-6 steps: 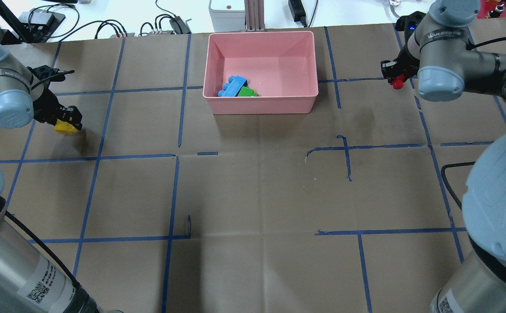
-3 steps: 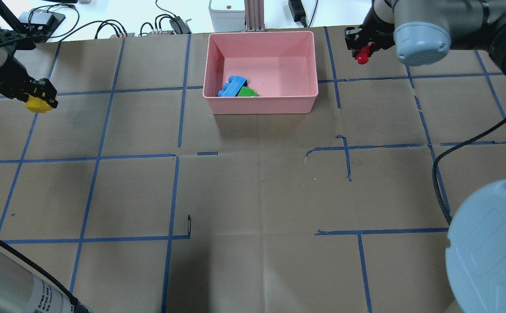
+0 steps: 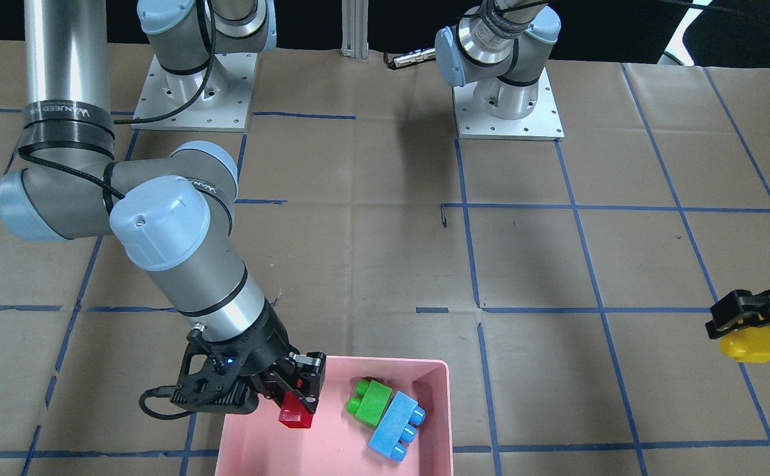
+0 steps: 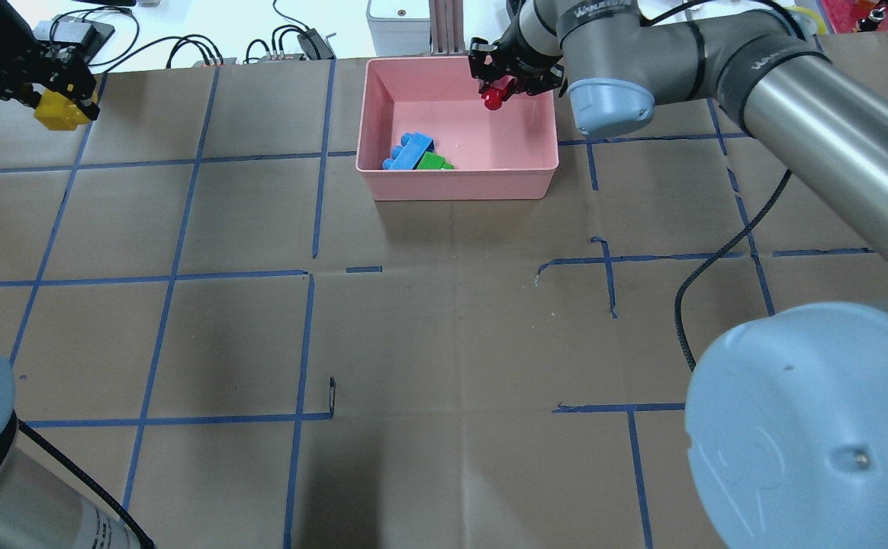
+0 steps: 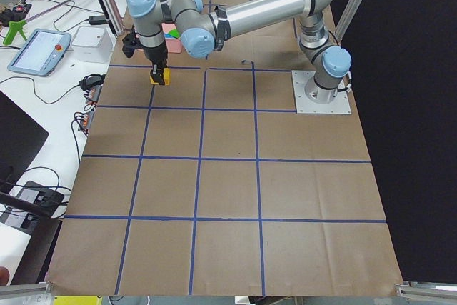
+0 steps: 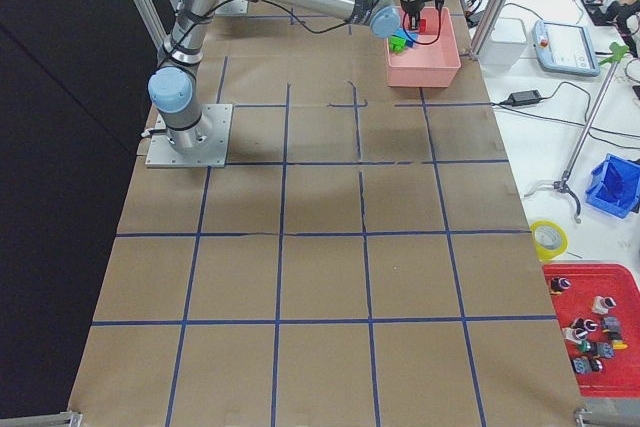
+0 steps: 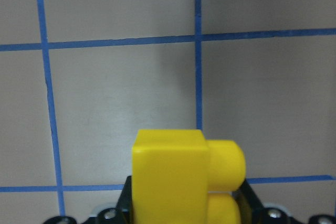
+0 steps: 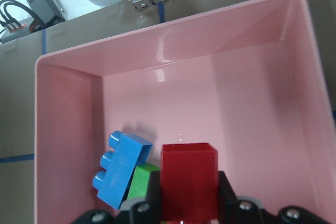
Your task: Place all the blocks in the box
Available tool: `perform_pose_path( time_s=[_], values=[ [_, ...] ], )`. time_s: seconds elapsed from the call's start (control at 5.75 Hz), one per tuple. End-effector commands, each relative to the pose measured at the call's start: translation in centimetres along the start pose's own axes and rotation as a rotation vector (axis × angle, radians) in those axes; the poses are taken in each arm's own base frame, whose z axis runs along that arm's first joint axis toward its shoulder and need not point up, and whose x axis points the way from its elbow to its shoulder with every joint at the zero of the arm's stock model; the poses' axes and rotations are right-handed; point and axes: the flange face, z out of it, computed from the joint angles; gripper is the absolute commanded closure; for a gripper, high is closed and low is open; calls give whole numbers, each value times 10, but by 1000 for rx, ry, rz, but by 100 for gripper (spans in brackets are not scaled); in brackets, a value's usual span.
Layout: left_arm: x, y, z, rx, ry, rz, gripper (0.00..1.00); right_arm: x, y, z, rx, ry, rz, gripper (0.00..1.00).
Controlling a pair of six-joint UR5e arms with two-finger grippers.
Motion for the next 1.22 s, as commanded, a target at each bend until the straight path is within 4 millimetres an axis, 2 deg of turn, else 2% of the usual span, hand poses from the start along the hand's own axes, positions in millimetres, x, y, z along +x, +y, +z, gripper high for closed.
perform_pose_path(
  time_s=[0.0, 0.17, 0.35, 0.52, 0.7, 0.87, 1.04],
  values=[
    [104, -24, 4, 5, 31, -86, 81, -4, 10, 20, -16, -33, -5, 1],
    [160, -33, 15, -4, 31, -117, 81, -2, 13, 23, -26, -34, -4, 0],
    [202, -47, 27, -6, 31, -127, 81, -3, 13, 21, -27, -37, -11, 0],
    [246, -59, 38, -3, 32, -151, 81, 8, 5, 10, -17, -23, -63, 0],
    [296, -62, 54, -13, 31, -154, 81, 33, -5, -20, -53, 23, -127, 0],
    [328, -61, 73, -28, 30, -181, 81, 68, -8, -71, -129, 132, -223, 0],
    [362, -62, 97, -22, 30, -184, 81, 90, 8, -116, -264, 219, -275, 0]
  ],
)
